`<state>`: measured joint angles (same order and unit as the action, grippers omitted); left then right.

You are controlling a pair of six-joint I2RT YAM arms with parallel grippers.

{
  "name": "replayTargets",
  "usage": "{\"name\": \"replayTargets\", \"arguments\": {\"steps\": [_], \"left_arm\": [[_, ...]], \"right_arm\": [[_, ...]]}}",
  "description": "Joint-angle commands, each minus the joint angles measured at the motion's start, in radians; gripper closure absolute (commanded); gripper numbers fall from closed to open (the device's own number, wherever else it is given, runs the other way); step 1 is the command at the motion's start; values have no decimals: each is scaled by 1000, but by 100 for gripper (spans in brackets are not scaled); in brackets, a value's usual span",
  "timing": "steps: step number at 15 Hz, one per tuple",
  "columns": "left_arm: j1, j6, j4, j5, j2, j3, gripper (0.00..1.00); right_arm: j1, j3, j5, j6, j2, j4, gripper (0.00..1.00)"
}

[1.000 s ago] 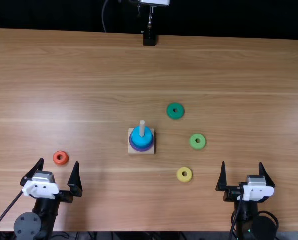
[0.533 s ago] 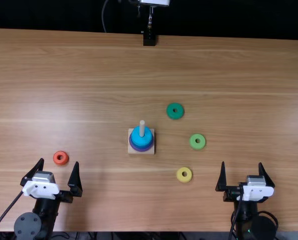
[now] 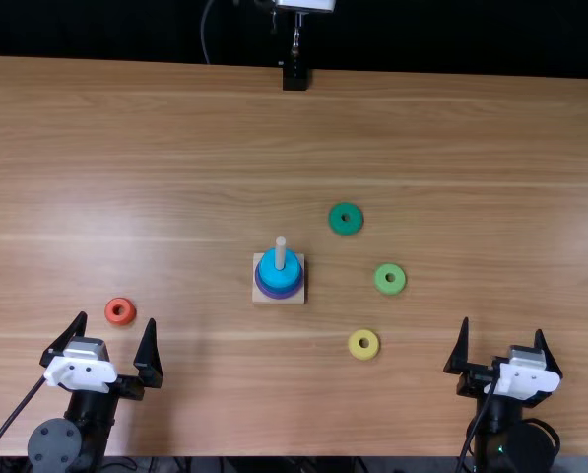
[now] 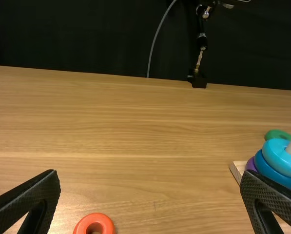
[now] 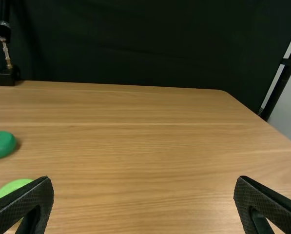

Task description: Build the Hanoi tower: stack the rings onto the peg from bottom to top in this color order: purple, dark blue, light blue, dark green, light green, yellow, orange.

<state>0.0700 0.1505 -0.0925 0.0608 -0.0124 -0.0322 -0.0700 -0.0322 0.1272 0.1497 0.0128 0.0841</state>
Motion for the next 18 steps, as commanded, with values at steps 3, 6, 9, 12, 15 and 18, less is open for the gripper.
{"name": "replayTargets", "arguments": {"steps": [3, 6, 9, 12, 15, 18], "left_arm": [[-13, -5, -3, 20, 12, 32, 0], [-13, -5, -3, 20, 12, 32, 0], [-13, -5, -3, 20, 12, 32, 0], [-13, -5, -3, 20, 12, 32, 0], [-13, -5, -3, 20, 12, 32, 0], [-13, -5, -3, 20, 12, 32, 0]], "right_arm": [[33, -137, 5, -10, -10, 13, 0], [88, -293, -66, -15, 168, 5, 0], [180, -472, -96, -17, 368, -2, 0], [254, -660, -94, -15, 615, 0, 0], [363, -772, -85, -12, 837, 0, 0], [397, -894, -100, -12, 1081, 0, 0]]}}
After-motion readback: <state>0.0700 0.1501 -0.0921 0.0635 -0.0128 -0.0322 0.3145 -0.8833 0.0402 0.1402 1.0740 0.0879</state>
